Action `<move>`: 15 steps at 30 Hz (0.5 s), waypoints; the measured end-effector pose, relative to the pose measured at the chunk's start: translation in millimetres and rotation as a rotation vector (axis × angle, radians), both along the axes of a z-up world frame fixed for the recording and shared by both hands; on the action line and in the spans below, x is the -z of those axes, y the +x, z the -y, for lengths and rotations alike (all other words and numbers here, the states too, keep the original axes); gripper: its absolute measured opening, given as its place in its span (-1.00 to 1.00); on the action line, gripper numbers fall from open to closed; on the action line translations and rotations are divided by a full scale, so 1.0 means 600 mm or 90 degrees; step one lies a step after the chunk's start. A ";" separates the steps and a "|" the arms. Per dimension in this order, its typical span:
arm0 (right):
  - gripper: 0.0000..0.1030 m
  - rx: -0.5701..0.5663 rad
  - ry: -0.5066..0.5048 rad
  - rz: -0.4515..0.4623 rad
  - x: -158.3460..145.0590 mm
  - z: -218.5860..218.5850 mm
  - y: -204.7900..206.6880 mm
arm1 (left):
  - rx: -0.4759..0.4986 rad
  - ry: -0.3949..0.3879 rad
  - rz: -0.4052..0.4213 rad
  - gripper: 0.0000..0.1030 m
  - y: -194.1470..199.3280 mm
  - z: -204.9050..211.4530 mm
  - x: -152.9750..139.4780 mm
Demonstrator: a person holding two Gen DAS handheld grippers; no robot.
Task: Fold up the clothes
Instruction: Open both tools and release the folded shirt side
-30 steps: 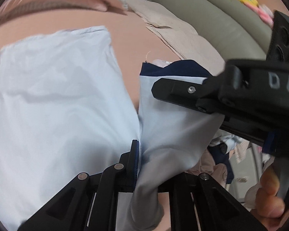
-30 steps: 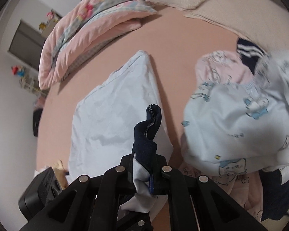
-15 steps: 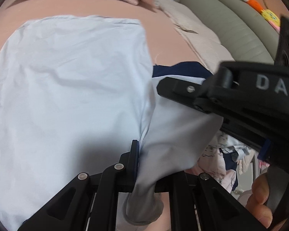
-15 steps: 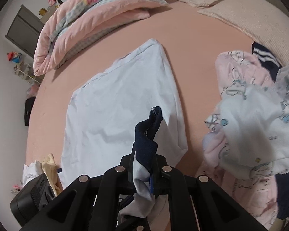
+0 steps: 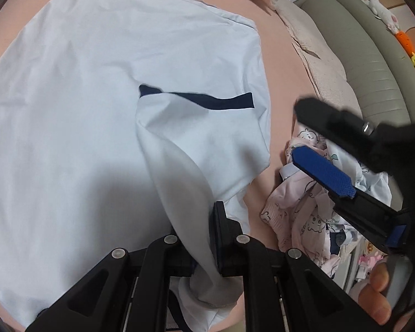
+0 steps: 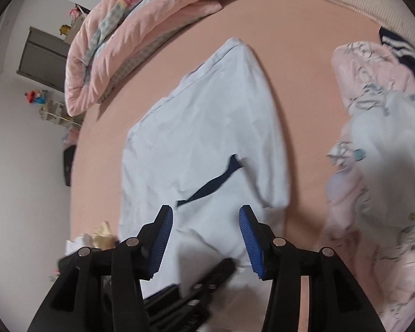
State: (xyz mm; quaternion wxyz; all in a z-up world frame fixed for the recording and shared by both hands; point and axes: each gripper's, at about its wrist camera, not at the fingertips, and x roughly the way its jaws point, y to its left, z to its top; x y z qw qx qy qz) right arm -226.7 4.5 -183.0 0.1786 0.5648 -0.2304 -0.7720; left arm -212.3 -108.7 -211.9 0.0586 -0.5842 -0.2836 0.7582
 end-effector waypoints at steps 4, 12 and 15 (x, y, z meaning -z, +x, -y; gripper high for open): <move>-0.04 0.013 0.045 0.014 0.010 -0.030 0.008 | -0.008 0.032 0.012 -0.75 -0.015 0.017 -0.008; -0.03 0.053 0.029 0.066 0.067 -0.092 0.050 | -0.026 0.084 -0.010 0.12 0.048 0.027 -0.031; -0.03 0.069 0.005 0.086 0.090 -0.103 0.051 | -0.017 0.078 0.001 0.13 0.055 0.022 -0.026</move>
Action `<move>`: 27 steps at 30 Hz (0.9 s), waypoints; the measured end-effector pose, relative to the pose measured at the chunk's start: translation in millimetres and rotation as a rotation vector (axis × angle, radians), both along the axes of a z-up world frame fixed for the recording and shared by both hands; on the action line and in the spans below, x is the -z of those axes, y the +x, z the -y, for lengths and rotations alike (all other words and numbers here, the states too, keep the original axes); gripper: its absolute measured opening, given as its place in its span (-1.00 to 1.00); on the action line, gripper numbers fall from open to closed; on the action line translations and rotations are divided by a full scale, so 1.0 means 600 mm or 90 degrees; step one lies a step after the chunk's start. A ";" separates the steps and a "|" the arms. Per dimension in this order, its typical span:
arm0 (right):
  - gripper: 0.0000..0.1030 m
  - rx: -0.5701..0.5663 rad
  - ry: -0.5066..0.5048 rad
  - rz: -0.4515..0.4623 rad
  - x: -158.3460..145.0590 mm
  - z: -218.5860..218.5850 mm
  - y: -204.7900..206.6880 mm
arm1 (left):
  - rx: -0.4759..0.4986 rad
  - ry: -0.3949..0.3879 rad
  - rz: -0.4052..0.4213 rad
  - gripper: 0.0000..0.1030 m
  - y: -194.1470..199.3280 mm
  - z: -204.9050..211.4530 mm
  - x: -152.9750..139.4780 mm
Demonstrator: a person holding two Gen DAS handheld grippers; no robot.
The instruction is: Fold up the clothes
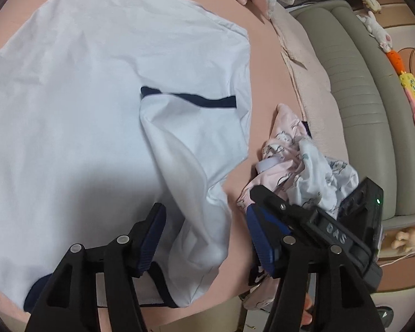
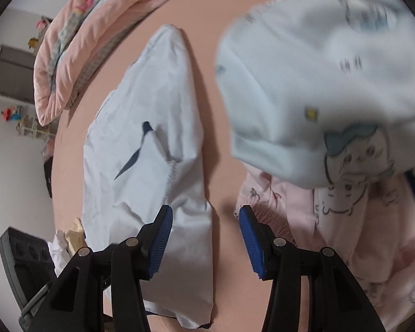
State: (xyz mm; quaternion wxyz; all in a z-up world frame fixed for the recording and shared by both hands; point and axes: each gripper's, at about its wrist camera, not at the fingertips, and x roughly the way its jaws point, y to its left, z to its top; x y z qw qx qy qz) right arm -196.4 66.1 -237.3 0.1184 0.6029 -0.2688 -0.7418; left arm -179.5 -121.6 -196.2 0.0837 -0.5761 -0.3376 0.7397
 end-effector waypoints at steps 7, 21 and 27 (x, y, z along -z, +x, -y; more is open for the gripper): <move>-0.03 0.012 -0.010 -0.016 0.012 0.001 -0.024 | 0.018 -0.014 0.022 0.12 0.028 -0.008 0.011; 0.05 0.023 -0.117 -0.078 0.046 0.012 -0.040 | -0.037 -0.114 0.008 -0.69 0.043 -0.036 0.031; -0.61 -0.007 -0.083 -0.121 0.052 0.031 -0.034 | -0.002 -0.112 0.012 -0.77 0.038 -0.059 0.037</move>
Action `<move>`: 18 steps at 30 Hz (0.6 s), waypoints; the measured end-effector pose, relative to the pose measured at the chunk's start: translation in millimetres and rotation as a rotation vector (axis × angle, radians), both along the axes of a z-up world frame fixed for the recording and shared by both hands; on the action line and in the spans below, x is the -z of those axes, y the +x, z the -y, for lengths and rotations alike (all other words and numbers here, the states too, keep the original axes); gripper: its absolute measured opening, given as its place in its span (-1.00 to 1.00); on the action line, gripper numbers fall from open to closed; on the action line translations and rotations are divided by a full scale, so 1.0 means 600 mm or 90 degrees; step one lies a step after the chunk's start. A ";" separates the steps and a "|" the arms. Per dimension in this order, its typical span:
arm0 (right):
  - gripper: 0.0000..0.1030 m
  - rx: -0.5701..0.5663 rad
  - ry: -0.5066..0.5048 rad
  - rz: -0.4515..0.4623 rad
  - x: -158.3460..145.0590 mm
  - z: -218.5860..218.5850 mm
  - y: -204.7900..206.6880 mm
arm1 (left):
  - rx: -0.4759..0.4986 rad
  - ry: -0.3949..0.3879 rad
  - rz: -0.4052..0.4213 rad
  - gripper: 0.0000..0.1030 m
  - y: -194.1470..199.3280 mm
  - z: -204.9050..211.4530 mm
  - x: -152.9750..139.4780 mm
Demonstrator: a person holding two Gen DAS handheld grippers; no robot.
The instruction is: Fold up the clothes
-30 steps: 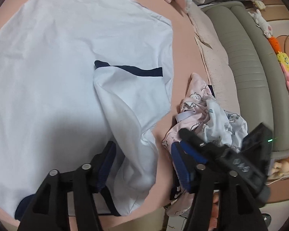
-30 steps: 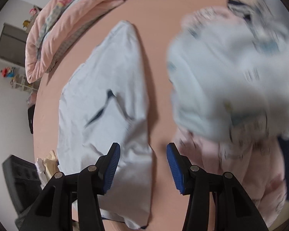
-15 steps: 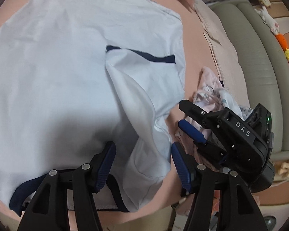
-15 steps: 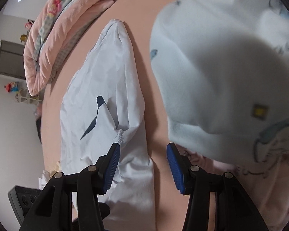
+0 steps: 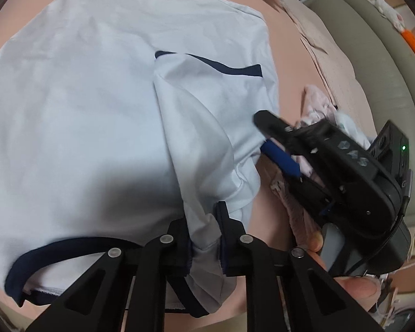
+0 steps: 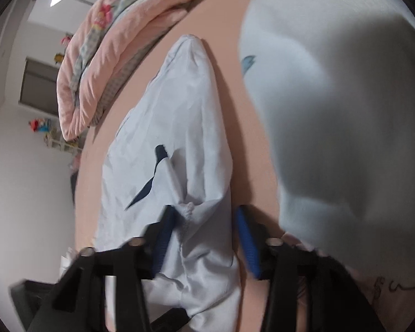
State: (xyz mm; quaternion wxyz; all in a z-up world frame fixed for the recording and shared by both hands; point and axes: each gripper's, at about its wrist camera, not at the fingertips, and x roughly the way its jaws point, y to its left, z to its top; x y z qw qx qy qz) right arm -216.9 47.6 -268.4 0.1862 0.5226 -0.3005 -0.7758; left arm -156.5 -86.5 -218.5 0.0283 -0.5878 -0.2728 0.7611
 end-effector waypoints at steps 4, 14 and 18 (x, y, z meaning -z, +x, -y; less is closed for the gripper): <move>-0.81 0.024 0.024 -0.014 -0.005 0.004 -0.004 | 0.014 0.005 0.006 -0.78 0.001 -0.014 0.008; -0.80 0.033 0.076 -0.036 -0.029 -0.023 -0.015 | 0.049 -0.012 -0.001 -0.78 -0.001 -0.039 0.007; -0.56 0.039 0.041 -0.002 -0.033 -0.046 -0.012 | 0.065 -0.014 0.001 -0.74 -0.001 -0.040 -0.003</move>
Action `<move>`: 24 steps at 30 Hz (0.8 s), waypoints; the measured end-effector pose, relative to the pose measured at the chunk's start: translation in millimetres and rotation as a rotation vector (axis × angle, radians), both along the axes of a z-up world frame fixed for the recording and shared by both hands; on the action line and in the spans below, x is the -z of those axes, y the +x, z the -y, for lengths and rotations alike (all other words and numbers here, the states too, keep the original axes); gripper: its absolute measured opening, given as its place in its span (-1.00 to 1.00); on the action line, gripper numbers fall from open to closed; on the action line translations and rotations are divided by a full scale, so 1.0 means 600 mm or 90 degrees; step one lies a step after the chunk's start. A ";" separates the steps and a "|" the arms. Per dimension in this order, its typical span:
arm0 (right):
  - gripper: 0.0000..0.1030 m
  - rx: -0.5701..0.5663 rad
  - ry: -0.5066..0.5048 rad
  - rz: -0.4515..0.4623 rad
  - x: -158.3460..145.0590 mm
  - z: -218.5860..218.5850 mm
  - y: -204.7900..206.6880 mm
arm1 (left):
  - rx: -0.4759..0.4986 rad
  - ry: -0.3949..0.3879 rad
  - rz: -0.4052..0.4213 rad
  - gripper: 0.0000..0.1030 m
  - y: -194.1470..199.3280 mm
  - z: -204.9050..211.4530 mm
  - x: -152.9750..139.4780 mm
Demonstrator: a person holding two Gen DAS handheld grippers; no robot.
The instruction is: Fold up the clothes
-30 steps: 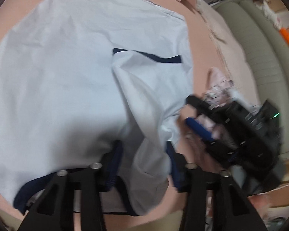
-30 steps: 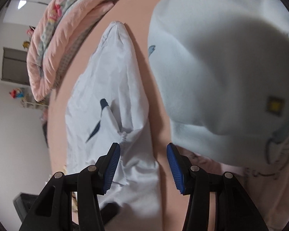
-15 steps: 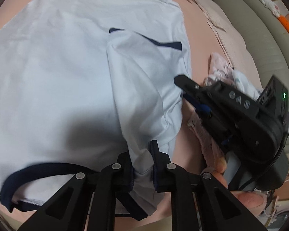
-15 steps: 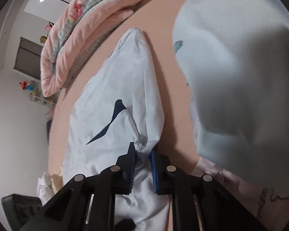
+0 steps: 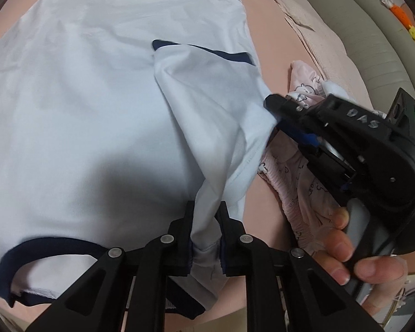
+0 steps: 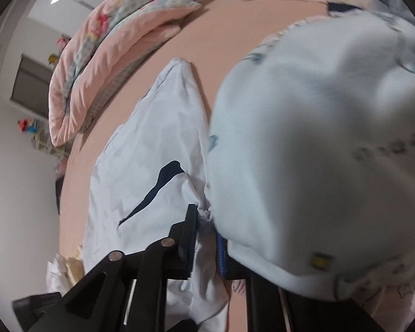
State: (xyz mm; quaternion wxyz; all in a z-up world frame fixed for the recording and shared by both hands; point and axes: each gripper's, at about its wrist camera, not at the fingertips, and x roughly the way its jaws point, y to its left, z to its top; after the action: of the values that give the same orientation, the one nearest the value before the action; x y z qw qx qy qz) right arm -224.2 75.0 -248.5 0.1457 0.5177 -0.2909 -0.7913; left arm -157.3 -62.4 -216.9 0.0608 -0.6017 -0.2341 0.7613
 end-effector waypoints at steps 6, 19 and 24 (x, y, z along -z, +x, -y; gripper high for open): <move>0.07 -0.003 -0.013 -0.004 -0.033 -0.010 0.028 | 0.011 -0.019 -0.039 0.16 0.006 0.010 -0.042; 0.22 0.048 -0.035 0.021 -0.031 -0.014 0.123 | -0.048 0.045 -0.051 0.27 -0.043 0.065 -0.059; 0.22 0.117 -0.159 0.057 0.010 -0.032 0.159 | -0.023 -0.012 -0.058 0.27 -0.085 0.049 -0.054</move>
State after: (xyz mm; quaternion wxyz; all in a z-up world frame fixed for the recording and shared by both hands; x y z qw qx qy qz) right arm -128.7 94.0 -254.4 0.1228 0.5015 -0.4395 -0.7350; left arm -208.6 -91.7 -184.2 0.0522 -0.5628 -0.2348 0.7908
